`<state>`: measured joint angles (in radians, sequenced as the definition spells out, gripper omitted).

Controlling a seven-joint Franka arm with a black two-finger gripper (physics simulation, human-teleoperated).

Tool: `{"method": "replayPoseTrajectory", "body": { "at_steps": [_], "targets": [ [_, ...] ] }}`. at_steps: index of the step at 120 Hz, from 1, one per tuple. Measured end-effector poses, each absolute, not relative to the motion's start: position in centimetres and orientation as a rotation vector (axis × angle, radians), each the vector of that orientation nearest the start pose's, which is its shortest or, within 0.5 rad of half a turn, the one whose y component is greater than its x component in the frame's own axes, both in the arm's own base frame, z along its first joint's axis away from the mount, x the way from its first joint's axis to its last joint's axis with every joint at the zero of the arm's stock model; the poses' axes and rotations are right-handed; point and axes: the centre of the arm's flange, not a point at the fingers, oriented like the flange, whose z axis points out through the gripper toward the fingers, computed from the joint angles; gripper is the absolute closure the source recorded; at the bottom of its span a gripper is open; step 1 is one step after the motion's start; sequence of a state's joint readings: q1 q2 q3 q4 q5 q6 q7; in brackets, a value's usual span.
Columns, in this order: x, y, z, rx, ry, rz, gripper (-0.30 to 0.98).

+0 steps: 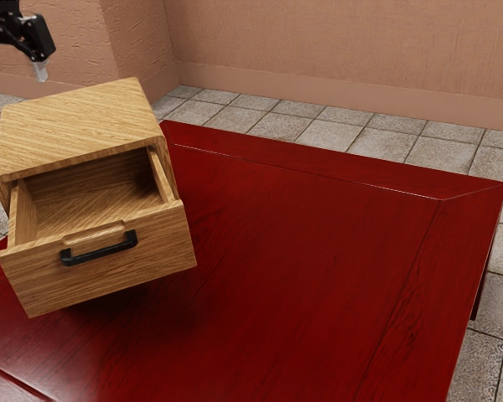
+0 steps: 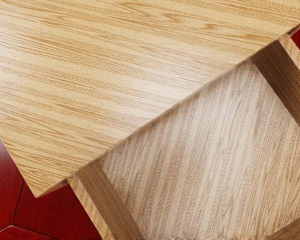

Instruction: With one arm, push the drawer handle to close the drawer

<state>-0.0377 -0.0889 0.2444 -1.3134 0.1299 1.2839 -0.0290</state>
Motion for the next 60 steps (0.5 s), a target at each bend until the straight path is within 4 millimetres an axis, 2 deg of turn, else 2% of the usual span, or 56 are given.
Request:
{"method": "replayPoseTrajectory", "body": {
  "at_steps": [17,30,42,60],
  "targets": [
    [46.8,11.2,75.6,-3.022,-0.388,-0.041,0.00],
    [47.5,7.7,74.8,-3.033,-0.285,-0.007,0.00],
    [48.3,4.2,72.7,-3.037,-0.184,0.067,0.00],
    [48.6,1.7,70.1,-3.045,-0.142,0.154,0.25]
  ]
}}
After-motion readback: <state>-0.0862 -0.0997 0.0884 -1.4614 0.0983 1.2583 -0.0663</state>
